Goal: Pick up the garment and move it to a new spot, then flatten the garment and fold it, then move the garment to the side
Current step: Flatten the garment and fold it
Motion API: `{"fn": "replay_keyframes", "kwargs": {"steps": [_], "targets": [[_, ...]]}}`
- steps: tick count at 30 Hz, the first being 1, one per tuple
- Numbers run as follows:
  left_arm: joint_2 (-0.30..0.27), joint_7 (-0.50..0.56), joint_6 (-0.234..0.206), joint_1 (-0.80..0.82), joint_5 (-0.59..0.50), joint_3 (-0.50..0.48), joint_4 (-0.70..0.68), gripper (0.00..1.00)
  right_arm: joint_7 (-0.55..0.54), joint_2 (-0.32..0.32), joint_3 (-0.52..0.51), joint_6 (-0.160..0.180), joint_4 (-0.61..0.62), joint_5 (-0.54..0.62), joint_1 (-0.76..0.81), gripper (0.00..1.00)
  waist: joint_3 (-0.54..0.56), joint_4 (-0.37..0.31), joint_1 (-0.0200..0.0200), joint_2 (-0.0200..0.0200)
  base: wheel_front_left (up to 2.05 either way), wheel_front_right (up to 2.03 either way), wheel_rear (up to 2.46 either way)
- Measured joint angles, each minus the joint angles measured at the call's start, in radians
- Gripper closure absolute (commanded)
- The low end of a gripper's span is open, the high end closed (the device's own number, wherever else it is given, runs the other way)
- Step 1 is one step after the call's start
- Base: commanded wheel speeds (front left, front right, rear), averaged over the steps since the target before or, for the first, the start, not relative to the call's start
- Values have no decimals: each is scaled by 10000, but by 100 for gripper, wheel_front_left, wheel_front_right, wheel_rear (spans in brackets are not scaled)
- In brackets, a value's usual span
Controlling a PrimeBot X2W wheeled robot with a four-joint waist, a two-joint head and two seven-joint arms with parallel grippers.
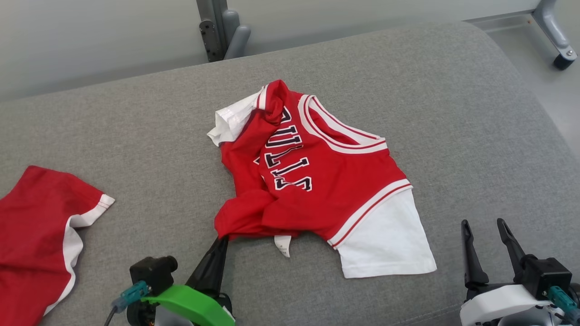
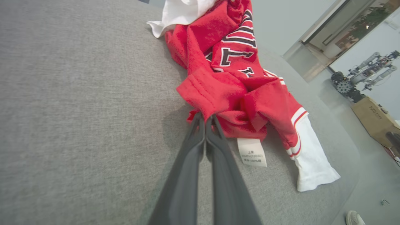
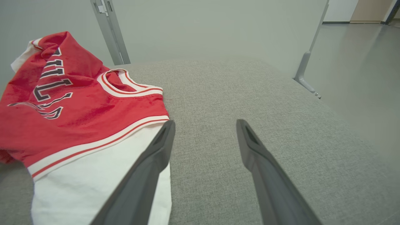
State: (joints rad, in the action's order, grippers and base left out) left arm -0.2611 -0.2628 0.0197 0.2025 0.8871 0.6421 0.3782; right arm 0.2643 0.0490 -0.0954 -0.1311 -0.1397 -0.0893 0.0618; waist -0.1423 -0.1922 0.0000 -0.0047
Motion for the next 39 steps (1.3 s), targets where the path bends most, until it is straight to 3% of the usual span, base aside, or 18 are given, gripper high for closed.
{"fn": "replay_keyframes", "kwargs": {"steps": [10,16,20,22,29,33,37,38,39], "targets": [[-2305,1383,-2719,-1623,-911,-389,-5933,100,0,0,21,-2,-58,12,156,0,265,575,0,0,0,0,0],[-3267,2734,-3607,-1468,-1902,-136,-7455,100,0,-2,69,-2,-117,115,223,0,554,853,0,0,0,0,0],[-3605,3624,-3862,-1233,-2433,357,-7095,100,0,0,102,0,-148,136,331,0,719,955,0,0,0,0,0],[-3415,3896,-3703,-880,-2690,767,-6700,100,0,-2,161,-2,-157,136,331,0,709,1003,0,0,0,0,0],[-1001,4364,-2359,1281,-3135,2424,-4299,100,0,-2,345,-2,-267,100,163,0,460,1039,0,0,0,0,0],[280,4148,-1620,2153,-3335,3122,-2251,100,0,0,508,-2,-295,40,-38,0,314,928,1,0,0,0,0],[1087,3482,-989,2529,-3415,3519,-290,100,0,0,573,-2,-324,27,-106,0,164,733,0,0,0,0,0],[1198,3273,-901,2619,-3444,3551,107,95,0,0,568,-2,-328,25,-110,0,127,681,0,0,0,0,0],[1300,3022,-878,2670,-3442,3526,445,69,0,-2,562,-2,-334,25,-110,0,88,637,0,0,0,0,0]]}}
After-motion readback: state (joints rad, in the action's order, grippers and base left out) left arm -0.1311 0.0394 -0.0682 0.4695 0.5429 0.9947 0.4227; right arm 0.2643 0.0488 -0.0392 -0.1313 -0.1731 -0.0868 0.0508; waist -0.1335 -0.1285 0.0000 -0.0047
